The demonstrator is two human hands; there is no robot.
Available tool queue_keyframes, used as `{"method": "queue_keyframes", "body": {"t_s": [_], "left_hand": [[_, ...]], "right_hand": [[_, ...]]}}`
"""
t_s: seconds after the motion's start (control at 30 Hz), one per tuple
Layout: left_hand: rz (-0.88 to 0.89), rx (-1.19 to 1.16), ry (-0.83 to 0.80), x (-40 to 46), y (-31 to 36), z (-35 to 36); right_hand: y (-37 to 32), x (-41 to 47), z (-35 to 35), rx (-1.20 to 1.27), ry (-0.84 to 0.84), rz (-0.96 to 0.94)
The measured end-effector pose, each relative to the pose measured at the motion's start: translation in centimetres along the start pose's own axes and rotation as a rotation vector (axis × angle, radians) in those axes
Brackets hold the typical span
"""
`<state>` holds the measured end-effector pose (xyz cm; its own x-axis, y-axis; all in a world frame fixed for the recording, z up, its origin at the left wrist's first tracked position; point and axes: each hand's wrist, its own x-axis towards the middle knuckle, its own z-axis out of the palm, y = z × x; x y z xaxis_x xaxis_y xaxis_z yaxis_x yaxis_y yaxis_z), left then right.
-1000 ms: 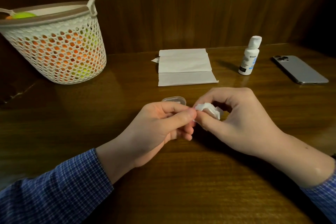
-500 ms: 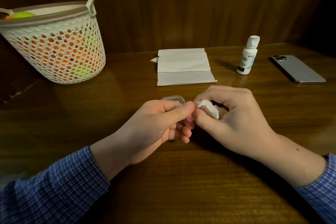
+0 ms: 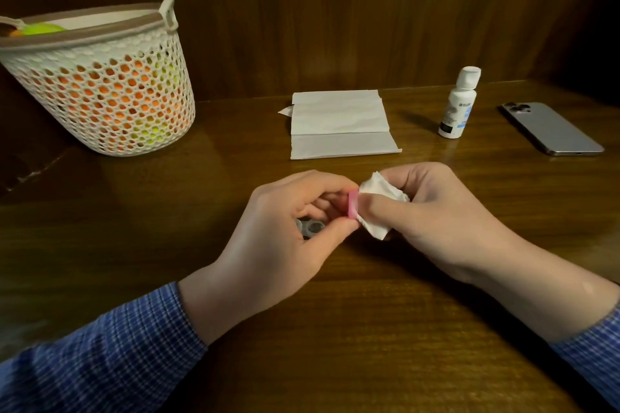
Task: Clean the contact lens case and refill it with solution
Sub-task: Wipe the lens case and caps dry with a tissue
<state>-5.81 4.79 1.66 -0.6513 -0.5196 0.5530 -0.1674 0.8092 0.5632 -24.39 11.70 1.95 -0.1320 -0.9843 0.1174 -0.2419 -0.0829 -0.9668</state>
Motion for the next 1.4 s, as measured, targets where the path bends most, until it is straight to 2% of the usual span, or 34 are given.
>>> {"method": "queue_keyframes", "body": {"t_s": [0.2, 0.33, 0.47, 0.67, 0.8, 0.93, 1.03, 1.27, 1.33, 1.4], "left_hand": [[0.005, 0.094, -0.029, -0.1, 0.4, -0.3], [-0.112, 0.017, -0.076, -0.3, 0.4, -0.3], [-0.316, -0.21, -0.178, 0.0, 0.2, -0.6], [-0.377, -0.329, -0.393, 0.5, -0.4, -1.4], [-0.411, -0.345, -0.489, 0.4, -0.6, -1.3], [-0.445, -0.439, -0.534, 0.3, -0.7, -1.0], [-0.436, -0.459, -0.498, 0.3, -0.6, -0.7], [0.014, -0.073, -0.148, -0.2, -0.6, 0.2], [0.057, -0.022, -0.103, -0.2, -0.8, 0.3], [0.004, -0.085, -0.094, -0.2, -0.9, 0.4]], "right_hand": [[0.1, -0.4, 0.2, -0.18, 0.07, -0.167], [0.6, -0.6, 0.4, -0.336, 0.153, -0.27], [0.5, -1.0, 0.8, -0.443, 0.219, -0.378], [0.4, -0.8, 0.5, -0.519, 0.13, -0.596], [0.5, -0.7, 0.0, -0.507, 0.037, -0.641], [0.5, -0.6, -0.1, -0.478, -0.031, -0.608], [0.4, -0.6, 0.1, -0.439, 0.01, -0.531], [0.1, 0.0, -0.4, -0.175, 0.0, -0.157], [0.0, 0.0, -0.2, -0.123, -0.022, -0.089], [0.0, -0.2, -0.1, -0.13, -0.015, -0.085]]}}
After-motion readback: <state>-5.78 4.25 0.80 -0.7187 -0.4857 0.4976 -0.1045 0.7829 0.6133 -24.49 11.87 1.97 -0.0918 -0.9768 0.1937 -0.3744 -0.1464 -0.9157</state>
